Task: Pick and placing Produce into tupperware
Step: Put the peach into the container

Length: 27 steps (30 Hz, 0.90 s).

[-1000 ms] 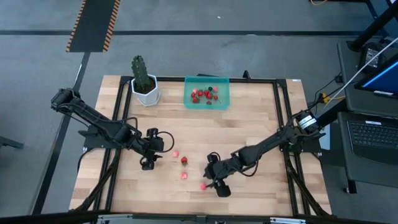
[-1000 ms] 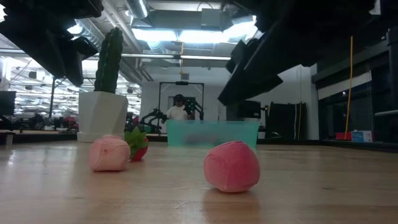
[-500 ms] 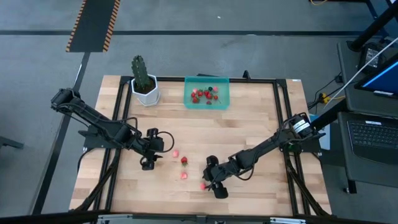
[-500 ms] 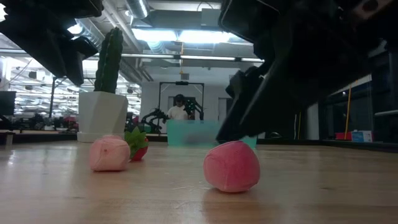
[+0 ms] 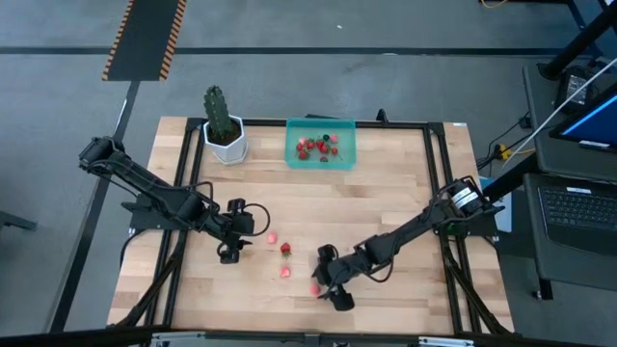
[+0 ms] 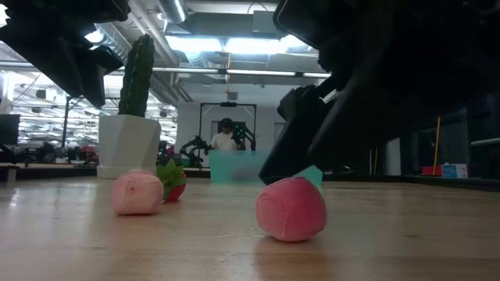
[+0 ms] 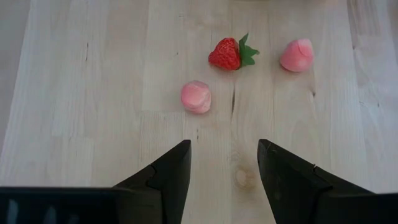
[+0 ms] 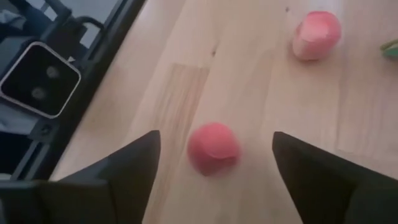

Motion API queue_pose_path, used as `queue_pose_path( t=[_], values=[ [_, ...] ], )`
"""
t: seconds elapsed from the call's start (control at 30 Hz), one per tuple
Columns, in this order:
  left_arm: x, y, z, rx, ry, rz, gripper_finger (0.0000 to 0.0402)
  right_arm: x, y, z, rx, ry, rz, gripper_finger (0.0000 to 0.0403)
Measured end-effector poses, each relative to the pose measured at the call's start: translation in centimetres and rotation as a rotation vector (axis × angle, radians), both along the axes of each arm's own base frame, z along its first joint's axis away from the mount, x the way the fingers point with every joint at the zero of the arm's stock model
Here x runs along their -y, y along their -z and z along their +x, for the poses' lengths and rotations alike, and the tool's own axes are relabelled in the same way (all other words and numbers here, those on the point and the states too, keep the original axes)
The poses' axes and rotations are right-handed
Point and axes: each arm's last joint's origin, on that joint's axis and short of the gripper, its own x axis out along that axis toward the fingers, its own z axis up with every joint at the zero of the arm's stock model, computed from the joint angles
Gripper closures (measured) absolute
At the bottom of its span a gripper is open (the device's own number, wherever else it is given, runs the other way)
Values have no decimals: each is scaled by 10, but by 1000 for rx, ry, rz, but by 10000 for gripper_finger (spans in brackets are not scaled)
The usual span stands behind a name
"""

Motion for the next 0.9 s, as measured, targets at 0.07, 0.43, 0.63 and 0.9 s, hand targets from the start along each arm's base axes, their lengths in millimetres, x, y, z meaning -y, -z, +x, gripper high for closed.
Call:
queue_pose_path(
  t=[0.07, 0.43, 0.63, 0.9],
  values=[
    [0, 0, 0, 0, 0, 0, 225, -1, 0, 0, 8, -16, -13, 84],
    [0, 0, 0, 0, 0, 1, 225, -4, 22, 5, 49, -66, -67, 84],
    [0, 0, 0, 0, 0, 1, 225, -5, 33, 7, 51, -58, -74, 85],
    [0, 0, 0, 0, 0, 1, 225, -9, 35, 6, 53, -68, -77, 99]
  ],
)
